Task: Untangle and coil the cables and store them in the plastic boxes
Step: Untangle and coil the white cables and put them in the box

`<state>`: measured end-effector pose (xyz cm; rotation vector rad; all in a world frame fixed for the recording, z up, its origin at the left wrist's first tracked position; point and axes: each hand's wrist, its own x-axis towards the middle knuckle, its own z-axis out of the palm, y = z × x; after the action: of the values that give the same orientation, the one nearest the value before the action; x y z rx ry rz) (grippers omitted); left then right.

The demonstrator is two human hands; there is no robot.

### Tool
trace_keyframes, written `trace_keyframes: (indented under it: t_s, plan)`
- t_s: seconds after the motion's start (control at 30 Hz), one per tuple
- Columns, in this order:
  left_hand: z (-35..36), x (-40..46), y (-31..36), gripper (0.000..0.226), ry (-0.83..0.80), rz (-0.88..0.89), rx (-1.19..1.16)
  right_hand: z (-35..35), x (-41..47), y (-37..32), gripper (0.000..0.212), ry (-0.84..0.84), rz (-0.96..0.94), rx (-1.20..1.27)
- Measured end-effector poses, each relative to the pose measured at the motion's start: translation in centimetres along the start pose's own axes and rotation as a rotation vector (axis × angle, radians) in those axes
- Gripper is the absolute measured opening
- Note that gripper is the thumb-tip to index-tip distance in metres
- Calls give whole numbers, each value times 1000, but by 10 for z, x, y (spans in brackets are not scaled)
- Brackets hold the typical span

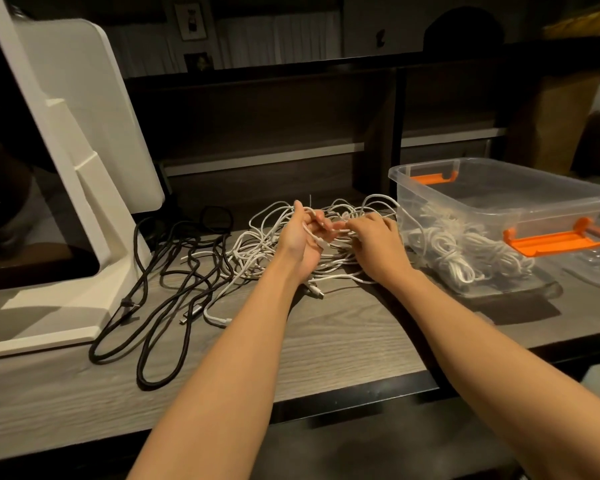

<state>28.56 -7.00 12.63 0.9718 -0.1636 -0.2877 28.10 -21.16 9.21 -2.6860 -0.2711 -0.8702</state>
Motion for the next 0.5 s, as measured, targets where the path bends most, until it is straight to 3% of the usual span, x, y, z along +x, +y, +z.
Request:
trace_keyframes:
  t_s: [0.1,0.17,0.33,0.5]
  plan:
    - [-2,-1,8,59,-20,-88,-204,3,2,10,26,24,105,6]
    - [-8,-2,10,58,-20,-152,-207,2,3,18,20,41,196,79]
    - [-12,1,6,51,46,-140,142,-7,6,9,19,265,103,345]
    - [-2,-1,2,47,35,-100,592,-8,2,-5,21,253,-8,390]
